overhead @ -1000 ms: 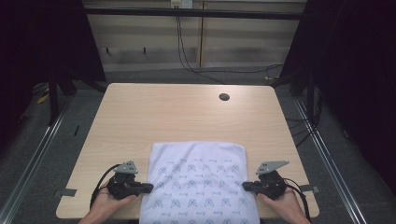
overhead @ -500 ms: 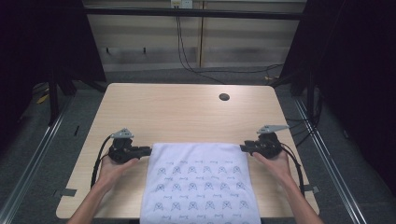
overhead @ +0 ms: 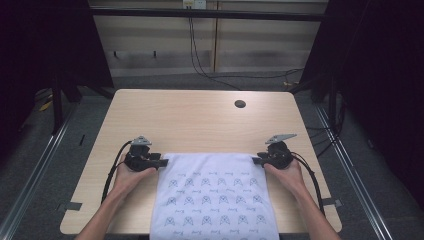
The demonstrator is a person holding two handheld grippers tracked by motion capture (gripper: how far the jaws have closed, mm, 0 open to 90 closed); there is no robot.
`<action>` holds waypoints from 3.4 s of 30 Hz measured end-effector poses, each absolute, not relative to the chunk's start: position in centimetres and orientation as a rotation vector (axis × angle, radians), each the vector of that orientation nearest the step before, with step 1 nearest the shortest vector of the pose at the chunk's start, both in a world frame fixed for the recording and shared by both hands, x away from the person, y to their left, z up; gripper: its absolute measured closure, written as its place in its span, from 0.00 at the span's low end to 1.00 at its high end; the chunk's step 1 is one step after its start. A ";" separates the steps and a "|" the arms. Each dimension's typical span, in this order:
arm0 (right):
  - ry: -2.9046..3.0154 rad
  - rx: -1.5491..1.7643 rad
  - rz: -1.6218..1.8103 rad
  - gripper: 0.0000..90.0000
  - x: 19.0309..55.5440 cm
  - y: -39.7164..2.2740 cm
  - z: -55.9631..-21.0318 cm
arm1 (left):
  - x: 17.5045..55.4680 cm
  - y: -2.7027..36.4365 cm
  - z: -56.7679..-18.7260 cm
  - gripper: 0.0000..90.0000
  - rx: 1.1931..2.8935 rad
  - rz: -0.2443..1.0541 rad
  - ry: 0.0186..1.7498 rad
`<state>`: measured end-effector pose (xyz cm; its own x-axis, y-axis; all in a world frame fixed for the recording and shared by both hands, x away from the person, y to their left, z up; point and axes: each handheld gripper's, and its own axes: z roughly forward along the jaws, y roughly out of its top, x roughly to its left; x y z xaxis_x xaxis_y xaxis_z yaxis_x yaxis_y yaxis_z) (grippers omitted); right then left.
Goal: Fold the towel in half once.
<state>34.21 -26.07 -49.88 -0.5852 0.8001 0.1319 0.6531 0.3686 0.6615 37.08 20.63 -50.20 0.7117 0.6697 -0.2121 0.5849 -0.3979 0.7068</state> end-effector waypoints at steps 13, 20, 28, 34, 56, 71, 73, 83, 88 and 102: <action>2.427 1.342 1.138 0.97 34.1 -26.3 -49.5 | 35.9 19.6 -50.6 0.94 2.125 0.025 0.849; 2.338 1.334 1.325 0.97 34.2 -27.6 -46.7 | 36.8 21.1 -48.5 0.97 1.996 0.016 0.847; 2.232 1.271 1.392 0.97 36.4 -27.8 -41.3 | 38.8 21.7 -43.1 0.97 1.904 0.136 0.824; 2.149 1.227 1.391 0.97 38.6 -28.2 -36.5 | 41.1 21.4 -38.8 0.97 1.833 0.216 0.803; 2.038 1.068 1.440 0.98 36.7 -29.9 -30.0 | 39.2 19.9 -32.9 0.97 1.786 0.308 0.662; 2.363 1.039 1.444 0.98 20.3 -29.8 -40.4 | 25.3 22.6 -43.8 0.97 1.929 0.042 0.679; 2.431 1.092 1.387 0.98 18.8 -29.5 -42.7 | 24.1 22.7 -46.3 0.97 1.980 -0.023 0.710; 2.645 1.277 1.110 0.98 18.8 -27.9 -48.9 | 24.1 20.8 -49.4 0.97 2.199 -0.121 0.765; 2.641 1.292 1.110 0.98 19.7 -27.8 -49.1 | 24.9 20.6 -49.7 0.97 2.214 -0.079 0.740; 2.529 1.268 0.995 0.98 27.6 -26.6 -49.2 | 34.1 19.8 -50.1 0.97 2.168 0.093 0.835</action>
